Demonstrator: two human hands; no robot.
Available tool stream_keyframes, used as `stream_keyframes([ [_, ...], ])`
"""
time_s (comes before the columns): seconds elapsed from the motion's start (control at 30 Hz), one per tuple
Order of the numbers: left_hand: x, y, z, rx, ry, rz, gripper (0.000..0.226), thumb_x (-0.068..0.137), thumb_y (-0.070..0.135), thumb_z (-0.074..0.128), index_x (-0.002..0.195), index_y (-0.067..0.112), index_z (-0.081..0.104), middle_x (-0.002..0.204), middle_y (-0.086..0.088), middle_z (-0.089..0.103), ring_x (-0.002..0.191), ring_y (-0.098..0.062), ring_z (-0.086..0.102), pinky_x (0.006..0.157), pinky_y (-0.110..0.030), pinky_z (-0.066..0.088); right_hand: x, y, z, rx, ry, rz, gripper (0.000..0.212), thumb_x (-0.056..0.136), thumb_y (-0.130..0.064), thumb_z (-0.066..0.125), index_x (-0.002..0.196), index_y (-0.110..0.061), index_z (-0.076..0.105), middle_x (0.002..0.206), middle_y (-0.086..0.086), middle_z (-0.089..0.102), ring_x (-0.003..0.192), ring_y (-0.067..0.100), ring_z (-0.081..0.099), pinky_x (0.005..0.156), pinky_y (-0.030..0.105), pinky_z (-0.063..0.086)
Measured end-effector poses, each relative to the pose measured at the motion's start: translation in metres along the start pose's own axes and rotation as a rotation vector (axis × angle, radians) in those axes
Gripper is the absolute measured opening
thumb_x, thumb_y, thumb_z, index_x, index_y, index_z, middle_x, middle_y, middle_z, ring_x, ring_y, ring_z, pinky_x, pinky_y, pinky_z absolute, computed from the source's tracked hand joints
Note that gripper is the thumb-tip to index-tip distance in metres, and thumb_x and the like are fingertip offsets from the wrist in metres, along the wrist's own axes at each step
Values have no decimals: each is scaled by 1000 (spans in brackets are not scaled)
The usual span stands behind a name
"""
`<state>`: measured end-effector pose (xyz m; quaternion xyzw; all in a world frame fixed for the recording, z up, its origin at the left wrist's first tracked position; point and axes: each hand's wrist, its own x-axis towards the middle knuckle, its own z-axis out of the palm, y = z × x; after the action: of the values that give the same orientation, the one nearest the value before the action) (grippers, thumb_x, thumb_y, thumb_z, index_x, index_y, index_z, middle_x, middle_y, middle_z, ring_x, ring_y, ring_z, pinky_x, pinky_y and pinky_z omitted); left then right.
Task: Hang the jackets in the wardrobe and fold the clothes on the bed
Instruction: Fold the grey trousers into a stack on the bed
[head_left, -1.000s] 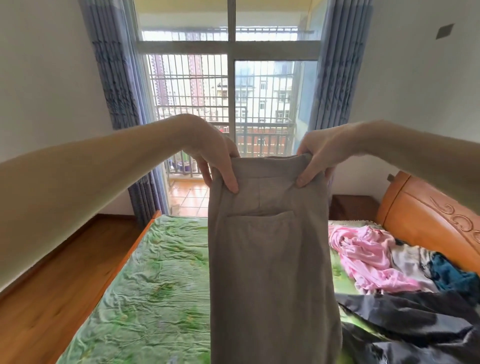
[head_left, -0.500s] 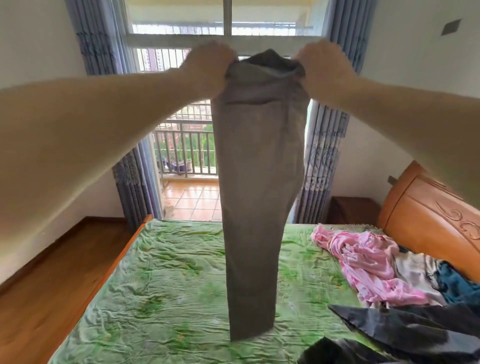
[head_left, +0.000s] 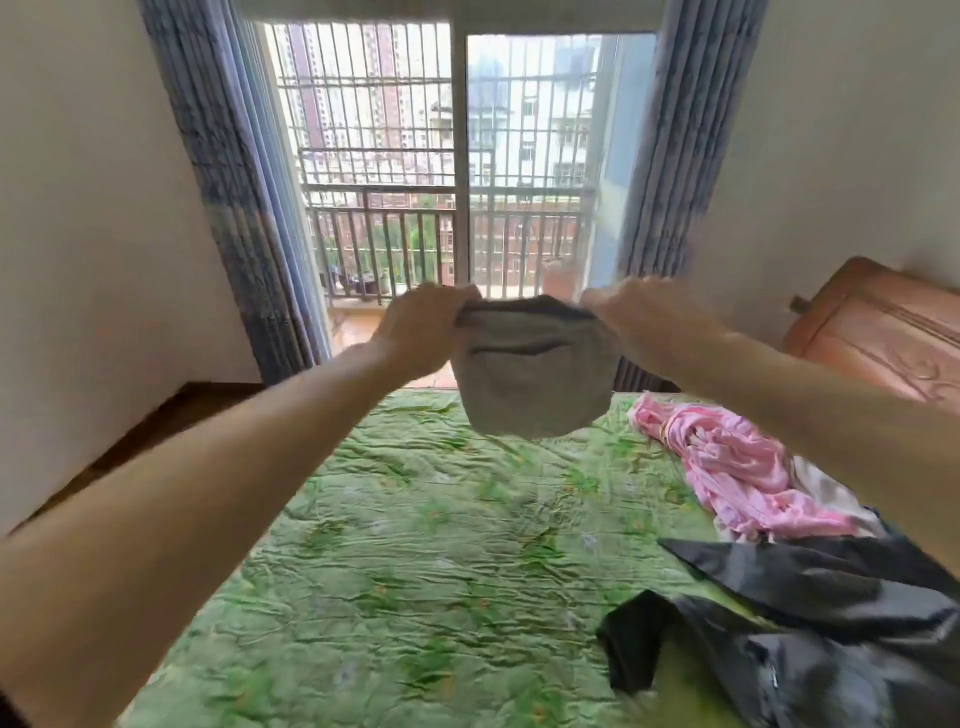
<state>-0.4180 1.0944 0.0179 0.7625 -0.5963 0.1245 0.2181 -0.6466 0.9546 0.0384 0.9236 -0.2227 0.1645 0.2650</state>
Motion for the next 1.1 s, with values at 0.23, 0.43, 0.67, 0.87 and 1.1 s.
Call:
stream_keyframes([
  [0.23, -191, 9, 189, -151, -415, -137, 26, 101, 25, 55, 124, 29, 67, 120, -3, 72, 109, -33, 67, 80, -40, 51, -165, -126, 146, 191, -319, -12, 44, 51, 4, 93, 85, -12, 70, 61, 5, 64, 42, 29, 65, 33, 35, 49],
  [0.43, -326, 4, 293, -118, -625, -118, 38, 106, 19, 49, 140, 28, 62, 138, 0, 66, 123, -31, 63, 92, -38, 48, -283, -240, 236, 344, -656, -2, 30, 41, -7, 92, 61, -12, 71, 52, 5, 64, 41, 22, 65, 35, 26, 46],
  [0.67, -454, 17, 360, 12, -856, 84, 45, 93, 5, 48, 133, 22, 57, 125, -3, 68, 116, -31, 65, 92, -41, 48, -419, -322, 302, 358, -717, -119, 39, 78, -13, 37, 87, -8, 75, 101, 16, 75, 91, 32, 73, 69, 35, 63],
  [0.87, -533, 24, 412, 41, -859, 220, 48, 75, 4, 62, 122, 8, 69, 106, -8, 74, 94, -27, 75, 76, -34, 61, -488, -355, 335, 415, -821, -148, 46, 83, -10, 34, 105, -3, 75, 122, 21, 72, 111, 37, 72, 81, 46, 64],
  [1.1, -593, 19, 486, -119, -777, 164, 60, 87, 28, 66, 146, 17, 57, 148, -10, 59, 143, -30, 51, 114, -46, 44, -540, -400, 387, 466, -970, -230, 40, 103, -40, 42, 110, -15, 72, 109, 11, 71, 107, 33, 68, 104, 46, 43],
])
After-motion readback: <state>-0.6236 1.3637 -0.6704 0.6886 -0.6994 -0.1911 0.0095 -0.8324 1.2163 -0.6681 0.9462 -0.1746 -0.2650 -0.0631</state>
